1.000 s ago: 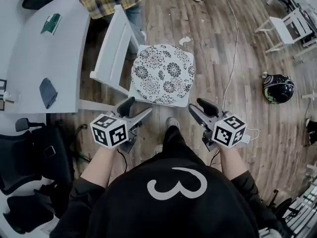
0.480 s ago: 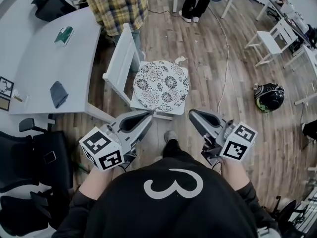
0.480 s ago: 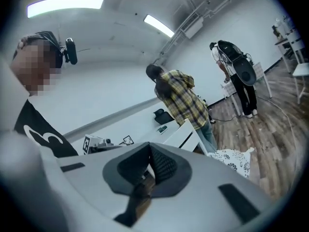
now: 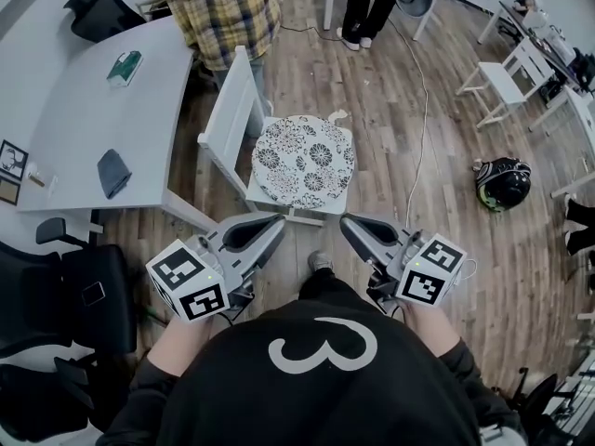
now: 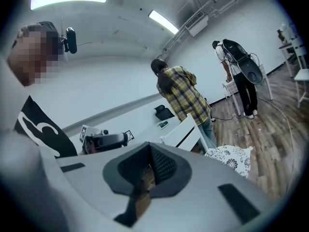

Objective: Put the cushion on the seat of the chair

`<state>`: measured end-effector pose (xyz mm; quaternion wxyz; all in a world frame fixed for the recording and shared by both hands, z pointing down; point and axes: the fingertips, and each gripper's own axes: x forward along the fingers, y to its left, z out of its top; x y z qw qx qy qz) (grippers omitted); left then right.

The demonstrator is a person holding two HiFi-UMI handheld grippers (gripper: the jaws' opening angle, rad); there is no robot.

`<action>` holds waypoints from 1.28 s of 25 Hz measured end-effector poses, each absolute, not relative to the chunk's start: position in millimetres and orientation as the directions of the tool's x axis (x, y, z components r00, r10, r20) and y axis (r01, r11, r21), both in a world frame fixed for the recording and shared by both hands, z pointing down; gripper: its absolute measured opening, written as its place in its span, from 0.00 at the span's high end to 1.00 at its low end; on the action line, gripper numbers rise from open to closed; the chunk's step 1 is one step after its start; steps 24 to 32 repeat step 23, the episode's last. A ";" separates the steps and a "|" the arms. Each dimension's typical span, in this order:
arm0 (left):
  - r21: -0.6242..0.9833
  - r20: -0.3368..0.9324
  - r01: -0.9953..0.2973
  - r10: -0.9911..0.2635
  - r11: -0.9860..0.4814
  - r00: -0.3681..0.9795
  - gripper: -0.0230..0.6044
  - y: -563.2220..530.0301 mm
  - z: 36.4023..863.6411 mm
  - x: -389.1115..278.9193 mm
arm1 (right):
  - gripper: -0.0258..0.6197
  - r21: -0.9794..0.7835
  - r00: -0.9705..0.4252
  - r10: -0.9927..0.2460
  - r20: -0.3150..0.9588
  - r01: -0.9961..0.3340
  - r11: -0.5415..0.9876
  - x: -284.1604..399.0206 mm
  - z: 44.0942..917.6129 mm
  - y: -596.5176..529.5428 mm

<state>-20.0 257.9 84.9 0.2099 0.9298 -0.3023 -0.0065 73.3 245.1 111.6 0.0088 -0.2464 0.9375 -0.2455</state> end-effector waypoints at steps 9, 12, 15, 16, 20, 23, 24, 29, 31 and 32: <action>0.394 0.089 -0.545 -0.560 -0.740 0.824 0.94 260.5 87.5 -18.5 | 0.95 -0.490 -0.881 -0.457 0.122 -0.454 0.744 70.0 122.0 248.2; 0.383 0.093 -0.541 -0.552 -0.748 0.829 0.94 262.4 87.9 -16.0 | 0.95 -0.492 -0.881 -0.456 0.125 -0.454 0.743 69.6 124.2 248.0; 0.396 0.094 -0.539 -0.551 -0.744 0.829 0.94 262.2 89.5 -16.5 | 0.95 -0.493 -0.882 -0.455 0.125 -0.453 0.742 69.4 125.2 248.7; 0.400 0.095 -0.539 -0.552 -0.741 0.829 0.94 261.8 90.4 -17.0 | 0.95 -0.494 -0.881 -0.456 0.125 -0.454 0.742 69.7 125.8 248.5; 0.406 0.103 -0.538 -0.548 -0.738 0.830 0.94 259.1 94.3 -18.2 | 0.95 -0.497 -0.878 -0.462 0.127 -0.459 0.736 70.7 128.4 246.2; 0.419 0.098 -0.531 -0.544 -0.737 0.833 0.94 258.1 96.7 -18.0 | 0.95 -0.504 -0.876 -0.466 0.127 -0.462 0.730 71.2 131.7 246.2; 0.419 0.098 -0.531 -0.544 -0.737 0.833 0.94 258.1 96.7 -18.0 | 0.95 -0.504 -0.876 -0.466 0.127 -0.462 0.730 71.2 131.7 246.2; 0.419 0.098 -0.531 -0.544 -0.737 0.833 0.94 258.1 96.7 -18.0 | 0.95 -0.504 -0.876 -0.466 0.127 -0.462 0.730 71.2 131.7 246.2; 0.419 0.098 -0.531 -0.544 -0.737 0.833 0.94 258.1 96.7 -18.0 | 0.95 -0.504 -0.876 -0.466 0.127 -0.462 0.730 71.2 131.7 246.2; 0.419 0.098 -0.531 -0.544 -0.737 0.833 0.94 258.1 96.7 -18.0 | 0.95 -0.504 -0.876 -0.466 0.127 -0.462 0.730 71.2 131.7 246.2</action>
